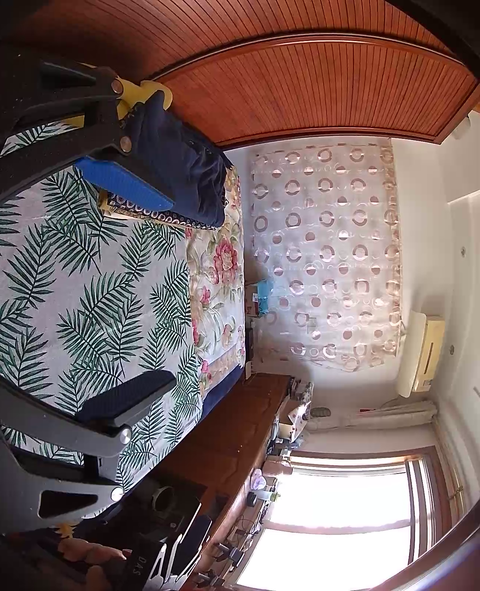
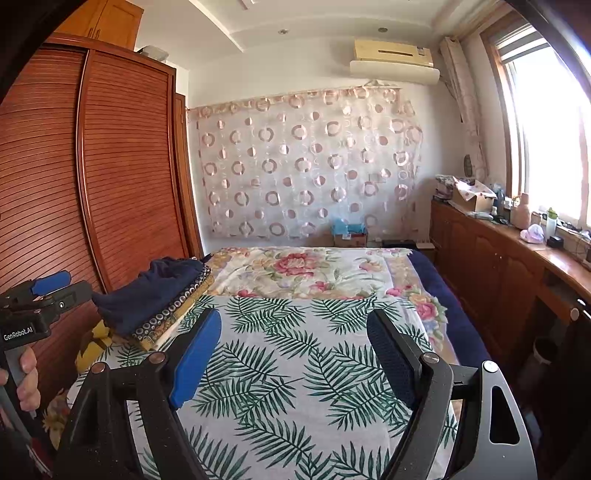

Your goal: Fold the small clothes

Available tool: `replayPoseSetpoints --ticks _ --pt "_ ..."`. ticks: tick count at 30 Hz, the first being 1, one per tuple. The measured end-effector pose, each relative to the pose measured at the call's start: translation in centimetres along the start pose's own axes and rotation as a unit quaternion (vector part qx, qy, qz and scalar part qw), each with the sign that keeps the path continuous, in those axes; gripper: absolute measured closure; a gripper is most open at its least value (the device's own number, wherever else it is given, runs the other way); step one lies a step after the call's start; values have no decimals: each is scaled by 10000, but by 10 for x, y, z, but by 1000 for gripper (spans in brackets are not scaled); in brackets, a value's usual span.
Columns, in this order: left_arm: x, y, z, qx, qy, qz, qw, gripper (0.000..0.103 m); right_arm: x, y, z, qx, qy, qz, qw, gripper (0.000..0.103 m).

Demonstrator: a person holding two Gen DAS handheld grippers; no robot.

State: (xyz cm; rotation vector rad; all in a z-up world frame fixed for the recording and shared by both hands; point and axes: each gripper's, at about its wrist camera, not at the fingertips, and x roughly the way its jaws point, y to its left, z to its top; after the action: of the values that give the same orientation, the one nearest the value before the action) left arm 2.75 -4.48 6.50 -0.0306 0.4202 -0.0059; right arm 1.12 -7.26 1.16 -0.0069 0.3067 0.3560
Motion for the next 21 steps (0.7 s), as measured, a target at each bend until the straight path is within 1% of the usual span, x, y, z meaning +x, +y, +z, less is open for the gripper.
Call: replayPoseSetpoints --ticks 21 --pt "-2 1 0 -6 -27 7 10000 15 -4 -6 0 -11 -31 32 10000 20"
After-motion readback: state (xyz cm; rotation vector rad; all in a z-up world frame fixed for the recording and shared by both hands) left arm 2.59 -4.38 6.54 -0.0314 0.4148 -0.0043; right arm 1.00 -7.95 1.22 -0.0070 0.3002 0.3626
